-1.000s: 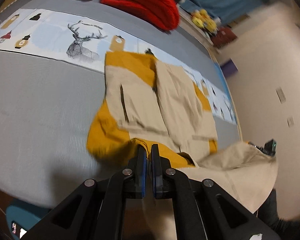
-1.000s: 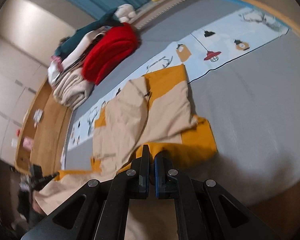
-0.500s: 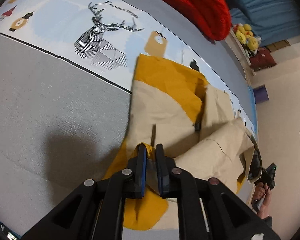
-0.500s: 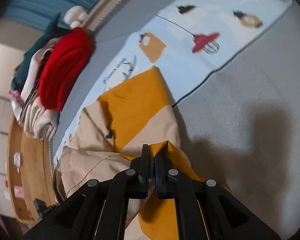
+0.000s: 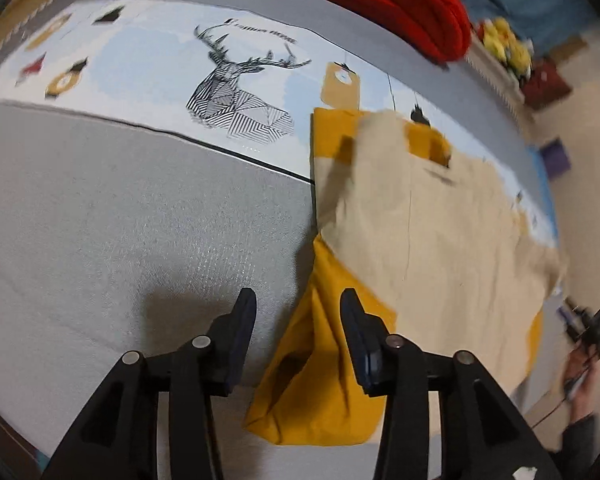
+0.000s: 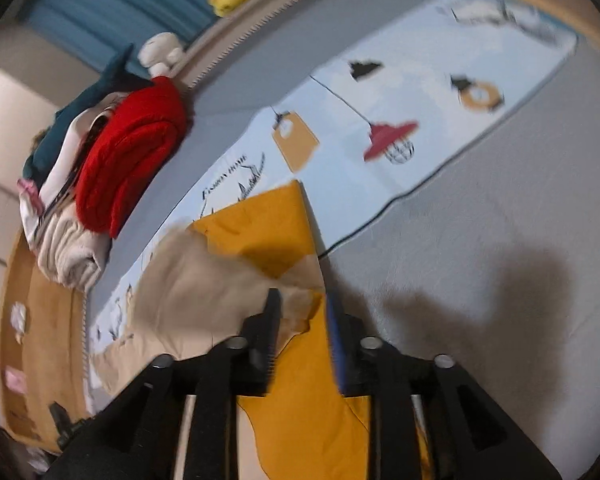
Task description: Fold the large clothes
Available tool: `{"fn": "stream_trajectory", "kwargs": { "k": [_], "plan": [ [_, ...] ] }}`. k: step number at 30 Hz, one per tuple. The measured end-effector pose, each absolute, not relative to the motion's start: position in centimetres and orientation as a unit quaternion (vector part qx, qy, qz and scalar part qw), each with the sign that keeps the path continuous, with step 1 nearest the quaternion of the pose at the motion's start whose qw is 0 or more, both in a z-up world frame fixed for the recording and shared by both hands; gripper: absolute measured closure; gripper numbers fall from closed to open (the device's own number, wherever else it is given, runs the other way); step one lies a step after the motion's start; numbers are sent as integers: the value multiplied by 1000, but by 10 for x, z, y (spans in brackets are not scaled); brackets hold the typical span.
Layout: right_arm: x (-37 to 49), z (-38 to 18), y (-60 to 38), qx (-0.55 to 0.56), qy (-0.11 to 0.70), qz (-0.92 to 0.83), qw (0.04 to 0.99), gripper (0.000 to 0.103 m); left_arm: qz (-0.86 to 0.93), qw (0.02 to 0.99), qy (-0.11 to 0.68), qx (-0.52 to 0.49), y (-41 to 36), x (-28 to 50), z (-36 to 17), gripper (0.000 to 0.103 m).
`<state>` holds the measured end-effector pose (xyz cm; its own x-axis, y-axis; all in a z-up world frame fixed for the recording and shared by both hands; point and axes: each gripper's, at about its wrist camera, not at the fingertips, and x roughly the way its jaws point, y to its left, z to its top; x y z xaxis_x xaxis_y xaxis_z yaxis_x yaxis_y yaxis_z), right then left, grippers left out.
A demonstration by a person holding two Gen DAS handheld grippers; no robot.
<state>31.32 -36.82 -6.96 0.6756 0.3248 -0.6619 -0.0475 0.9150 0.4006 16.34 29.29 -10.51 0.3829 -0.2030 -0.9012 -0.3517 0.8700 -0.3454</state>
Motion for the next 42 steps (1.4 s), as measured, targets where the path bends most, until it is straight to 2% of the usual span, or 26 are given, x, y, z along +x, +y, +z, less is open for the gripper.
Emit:
{"fn": "stream_trajectory", "kwargs": {
  "k": [1, 2, 9, 18, 21, 23, 24, 26, 29, 33, 34, 36, 39, 42],
  "plan": [
    [312, -72, -363, 155, 394, 102, 900, 41, 46, 796, 553, -242, 289, 165, -105, 60],
    [313, -75, -359, 141, 400, 103, 900, 36, 45, 798, 551, -240, 287, 165, -105, 58],
    [328, -118, -339, 93, 463, 114, 874, 36, 38, 809, 545, -217, 266, 186, -112, 55],
    [335, -140, -325, 42, 484, 109, 867, 36, 53, 825, 544, -146, 239, 208, -128, 55],
    [334, -144, -318, 17, 483, 107, 869, 46, 51, 824, 548, -133, 234, 212, -133, 55],
    [334, -144, -316, 15, 484, 110, 868, 69, 51, 823, 550, -132, 233, 214, -136, 55],
    [334, -143, -315, 15, 483, 109, 869, 72, 53, 823, 550, -132, 233, 215, -137, 55],
    [333, -139, -315, 12, 476, 108, 873, 88, 56, 823, 548, -139, 236, 218, -140, 55],
    [327, -128, -315, 14, 458, 113, 882, 94, 57, 822, 547, -149, 237, 221, -141, 57],
    [316, -111, -309, 1, 429, 119, 896, 97, 59, 823, 544, -155, 236, 224, -140, 61],
    [313, -107, -308, 0, 422, 120, 899, 98, 59, 824, 543, -154, 236, 225, -140, 64],
    [310, -101, -308, 2, 412, 119, 903, 98, 55, 825, 540, -156, 236, 225, -138, 93],
    [304, -88, -305, 10, 390, 124, 912, 99, 58, 837, 521, -156, 239, 225, -124, 99],
    [295, -67, -305, 18, 340, 130, 931, 99, 70, 864, 468, -169, 246, 222, -96, 99]
  ]
}}
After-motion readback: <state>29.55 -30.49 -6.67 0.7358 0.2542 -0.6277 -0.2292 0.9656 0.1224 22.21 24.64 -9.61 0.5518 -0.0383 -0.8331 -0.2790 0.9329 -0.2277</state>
